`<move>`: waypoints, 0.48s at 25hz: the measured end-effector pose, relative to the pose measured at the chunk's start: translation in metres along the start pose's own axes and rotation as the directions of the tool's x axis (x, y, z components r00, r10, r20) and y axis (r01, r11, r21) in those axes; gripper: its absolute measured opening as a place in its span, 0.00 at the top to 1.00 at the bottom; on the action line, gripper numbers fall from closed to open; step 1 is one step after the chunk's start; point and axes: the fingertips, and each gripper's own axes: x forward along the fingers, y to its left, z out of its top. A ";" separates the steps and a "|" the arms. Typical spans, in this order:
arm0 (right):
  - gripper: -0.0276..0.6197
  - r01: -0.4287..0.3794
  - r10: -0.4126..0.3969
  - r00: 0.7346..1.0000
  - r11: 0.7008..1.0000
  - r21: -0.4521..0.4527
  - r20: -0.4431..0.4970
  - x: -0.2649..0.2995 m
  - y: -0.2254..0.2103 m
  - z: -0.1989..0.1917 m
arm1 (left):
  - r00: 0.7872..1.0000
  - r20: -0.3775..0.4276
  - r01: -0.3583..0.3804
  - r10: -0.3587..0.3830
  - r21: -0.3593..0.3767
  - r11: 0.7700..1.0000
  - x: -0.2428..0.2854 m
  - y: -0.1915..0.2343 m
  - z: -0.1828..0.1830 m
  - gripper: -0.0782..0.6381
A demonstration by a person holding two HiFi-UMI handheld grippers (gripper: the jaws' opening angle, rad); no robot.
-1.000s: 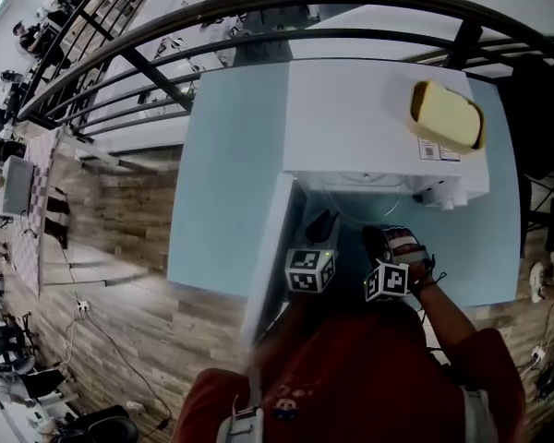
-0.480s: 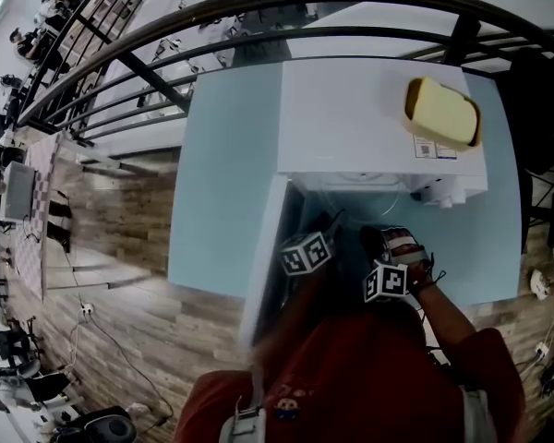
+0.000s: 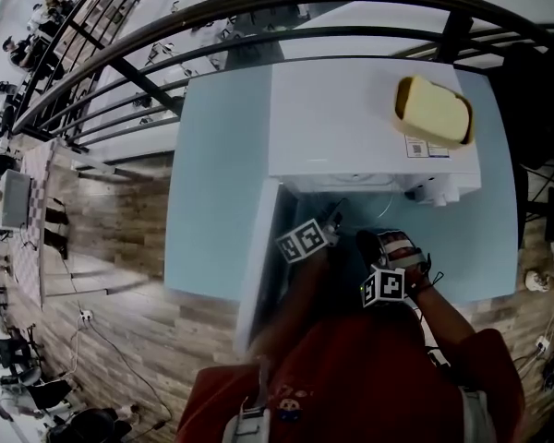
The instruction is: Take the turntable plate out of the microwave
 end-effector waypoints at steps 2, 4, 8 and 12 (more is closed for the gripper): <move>0.92 -0.006 0.006 1.000 1.000 -0.001 0.006 -0.001 0.003 0.000 | 1.000 0.002 0.021 -0.021 -0.046 0.999 0.005 0.001 -0.003 0.62; 0.92 -0.010 0.010 1.000 1.000 0.002 0.009 -0.003 0.006 -0.001 | 0.999 0.005 0.037 -0.037 -0.075 0.996 0.009 0.001 -0.004 0.64; 0.92 -0.018 0.018 1.000 1.000 0.007 0.013 -0.007 0.008 -0.001 | 0.996 0.014 0.086 -0.085 -0.141 0.986 0.019 -0.002 -0.005 0.66; 0.92 -0.031 0.031 0.999 1.000 -0.001 0.013 -0.008 0.012 -0.002 | 0.992 0.007 0.128 -0.130 -0.206 0.970 0.022 -0.002 -0.009 0.68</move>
